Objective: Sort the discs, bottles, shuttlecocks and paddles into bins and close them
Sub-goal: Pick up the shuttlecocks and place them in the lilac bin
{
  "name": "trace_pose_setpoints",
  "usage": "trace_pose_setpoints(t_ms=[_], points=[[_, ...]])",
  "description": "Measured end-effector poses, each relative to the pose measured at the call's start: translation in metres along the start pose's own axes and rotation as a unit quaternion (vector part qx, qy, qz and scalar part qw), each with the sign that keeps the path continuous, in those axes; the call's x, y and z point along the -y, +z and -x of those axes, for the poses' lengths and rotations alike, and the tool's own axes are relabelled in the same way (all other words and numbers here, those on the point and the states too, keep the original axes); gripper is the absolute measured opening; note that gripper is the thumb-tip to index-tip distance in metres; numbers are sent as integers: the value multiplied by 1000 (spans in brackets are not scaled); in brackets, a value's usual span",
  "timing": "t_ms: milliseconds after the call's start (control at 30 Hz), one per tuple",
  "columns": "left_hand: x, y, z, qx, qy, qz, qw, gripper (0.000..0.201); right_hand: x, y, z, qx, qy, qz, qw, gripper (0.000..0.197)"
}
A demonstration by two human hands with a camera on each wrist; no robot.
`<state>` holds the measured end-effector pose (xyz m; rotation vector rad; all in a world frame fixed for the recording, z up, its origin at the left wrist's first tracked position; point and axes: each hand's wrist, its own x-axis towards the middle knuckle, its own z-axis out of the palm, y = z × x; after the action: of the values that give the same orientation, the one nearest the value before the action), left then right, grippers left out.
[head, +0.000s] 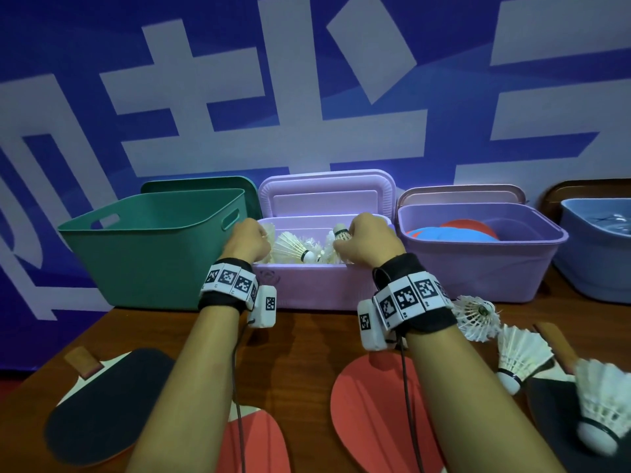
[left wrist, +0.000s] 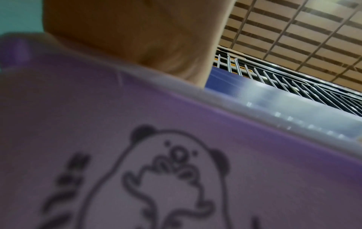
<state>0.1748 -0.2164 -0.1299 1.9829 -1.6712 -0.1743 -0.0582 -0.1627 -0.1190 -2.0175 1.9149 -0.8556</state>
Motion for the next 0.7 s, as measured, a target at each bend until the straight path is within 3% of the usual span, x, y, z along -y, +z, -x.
trace_pose_setpoints(t_ms=[167,400,600,700], points=[[-1,-6,-1,-76,-14,15,997,17,1,-4,5,-39,8,8,999,19],[-8,-36,4,-162,-1,20,987,22,1,-4,10,18,16,56,998,13],[-14,-45,7,-87,44,-16,995,21,4,-6,12,-62,-5,-5,998,16],[-13,-39,9,-8,14,-67,998,22,6,-7,10,-62,-7,-7,998,17]])
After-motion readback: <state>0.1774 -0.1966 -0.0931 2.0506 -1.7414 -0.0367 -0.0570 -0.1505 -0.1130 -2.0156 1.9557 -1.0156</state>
